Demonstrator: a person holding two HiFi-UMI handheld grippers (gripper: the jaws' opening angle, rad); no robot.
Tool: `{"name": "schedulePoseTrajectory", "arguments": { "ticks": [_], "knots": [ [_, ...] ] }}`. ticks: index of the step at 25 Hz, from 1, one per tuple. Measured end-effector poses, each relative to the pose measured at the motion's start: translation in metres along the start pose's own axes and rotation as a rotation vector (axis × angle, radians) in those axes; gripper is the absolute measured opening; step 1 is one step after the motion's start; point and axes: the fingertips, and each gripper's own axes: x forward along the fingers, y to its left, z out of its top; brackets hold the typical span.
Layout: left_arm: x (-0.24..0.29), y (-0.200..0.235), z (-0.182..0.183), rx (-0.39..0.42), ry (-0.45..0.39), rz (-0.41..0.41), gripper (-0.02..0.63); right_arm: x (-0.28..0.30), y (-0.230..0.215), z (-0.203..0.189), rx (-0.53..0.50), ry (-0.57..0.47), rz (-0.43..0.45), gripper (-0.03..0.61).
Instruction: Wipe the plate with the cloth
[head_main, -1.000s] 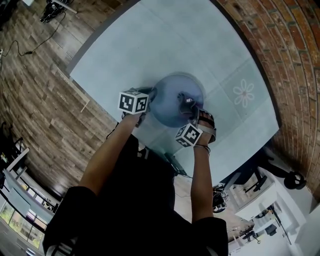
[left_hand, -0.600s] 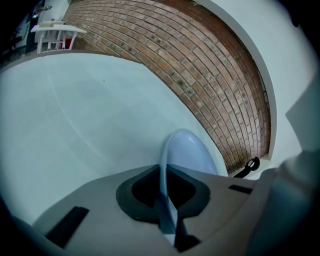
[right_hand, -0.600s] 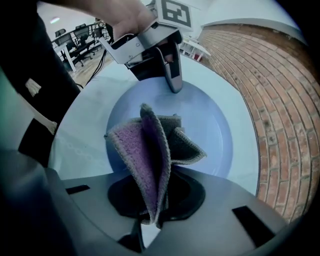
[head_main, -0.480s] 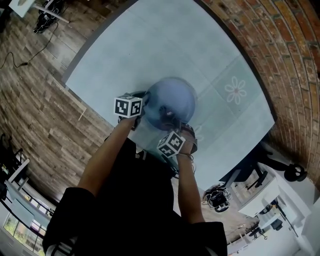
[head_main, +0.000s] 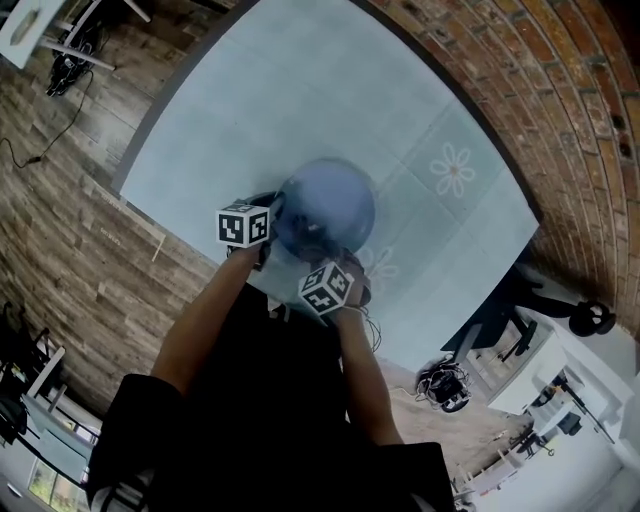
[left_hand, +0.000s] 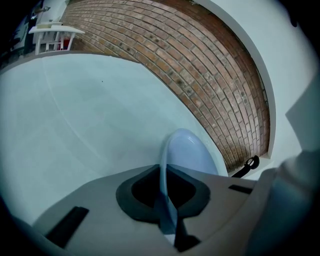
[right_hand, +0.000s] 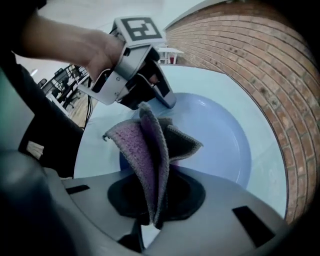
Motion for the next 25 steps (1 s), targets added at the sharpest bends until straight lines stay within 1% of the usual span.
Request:
{"name": "schedulePoseTrajectory", "arguments": {
  "ticks": [3,7,9,12,15,18,21,23,25],
  "knots": [
    [0.001,0.0,-0.001,-0.009,0.023,-0.024,0.044,-0.008,-0.006,0.005,0.111,-0.057,-0.016,0.055],
    [0.002,0.0,-0.003,-0.016,0.057,-0.05,0.044,-0.037,-0.022,0.024,0.242,-0.195,-0.091,0.055],
    [-0.001,-0.002,-0.005,-0.014,0.058,-0.057,0.044,-0.057,-0.03,0.034,0.305,-0.288,-0.132,0.055],
    [-0.006,-0.003,0.0,0.013,0.035,-0.046,0.046,-0.094,-0.047,0.053,0.397,-0.49,-0.191,0.055],
    [-0.017,-0.002,0.011,0.035,0.002,-0.022,0.098,-0.132,-0.062,0.066,0.487,-0.67,-0.229,0.055],
    [-0.033,0.001,0.018,0.058,-0.044,-0.006,0.109,-0.166,-0.073,0.069,0.545,-0.796,-0.265,0.055],
    [-0.058,-0.013,0.028,0.112,-0.104,-0.003,0.109,-0.196,-0.079,0.063,0.574,-0.875,-0.315,0.055],
    [-0.078,-0.032,0.035,0.162,-0.165,-0.033,0.103,-0.214,-0.08,0.06,0.588,-0.913,-0.339,0.055],
    [-0.099,-0.057,0.042,0.229,-0.238,-0.067,0.068,-0.231,-0.079,0.057,0.595,-0.943,-0.354,0.055]
  ]
}}
